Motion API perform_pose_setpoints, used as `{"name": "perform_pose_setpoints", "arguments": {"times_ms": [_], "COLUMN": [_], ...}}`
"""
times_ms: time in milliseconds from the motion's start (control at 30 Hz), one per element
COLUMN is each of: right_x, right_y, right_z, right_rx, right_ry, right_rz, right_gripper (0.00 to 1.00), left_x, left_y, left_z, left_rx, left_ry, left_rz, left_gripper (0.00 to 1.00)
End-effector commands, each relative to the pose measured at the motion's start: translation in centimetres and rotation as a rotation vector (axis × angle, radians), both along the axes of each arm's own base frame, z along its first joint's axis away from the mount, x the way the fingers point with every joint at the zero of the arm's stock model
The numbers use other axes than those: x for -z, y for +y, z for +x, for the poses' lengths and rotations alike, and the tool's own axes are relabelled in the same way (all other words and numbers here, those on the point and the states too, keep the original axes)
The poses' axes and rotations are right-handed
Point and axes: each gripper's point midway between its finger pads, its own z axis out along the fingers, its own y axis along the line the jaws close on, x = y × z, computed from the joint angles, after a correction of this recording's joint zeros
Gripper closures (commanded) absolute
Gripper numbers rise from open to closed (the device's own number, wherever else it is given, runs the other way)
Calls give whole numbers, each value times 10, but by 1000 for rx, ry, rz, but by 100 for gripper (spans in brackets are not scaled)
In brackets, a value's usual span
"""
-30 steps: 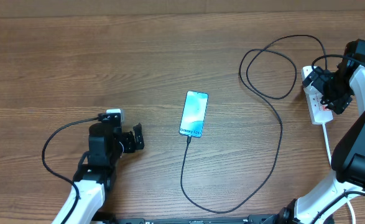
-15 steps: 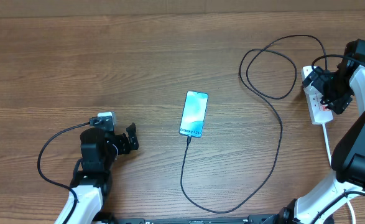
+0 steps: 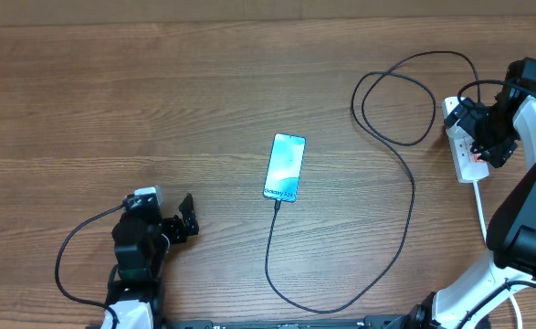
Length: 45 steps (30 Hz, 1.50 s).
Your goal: Plug charger to phone and switch on socket
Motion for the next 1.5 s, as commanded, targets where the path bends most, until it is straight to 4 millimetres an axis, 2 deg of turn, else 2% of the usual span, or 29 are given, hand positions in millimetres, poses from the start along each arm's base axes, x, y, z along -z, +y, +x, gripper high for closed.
{"name": "perform_pose_setpoints", "arguments": {"times_ms": [0,133,267,667,867,1067,1333,1467], "right_x": [-8,-8,-8,-8,-8,-8,-8,-8], "right_y": [-1,-1,-1,-1,-1,-1,-1,-1], "right_z": [2,2,2,2,2,2,2,2], "right_rx": [-3,-3,-3,-3,-3,-3,-3,-3], "right_ry": [-27,-27,-27,-27,-27,-27,-27,-27], "right_rz": [-5,-5,-5,-5,-5,-5,-5,-5], "right_gripper": [0,0,0,0,0,0,0,0], "left_x": [-1,3,15,9,-32,-65,-98,-108], "left_y": [-1,0,5,15,17,16,10,9], "left_z": [-3,-9,-22,-38,-26,-23,-23,-24], "left_rx": [-1,-7,-36,-85,-75,-70,-32,-13], "left_ry": [-4,23,94,98,-91,-233,-377,-422], "left_rz": [-21,-18,-12,1,38,49,102,162], "left_gripper": [0,1,1,0,0,0,1,0]}}
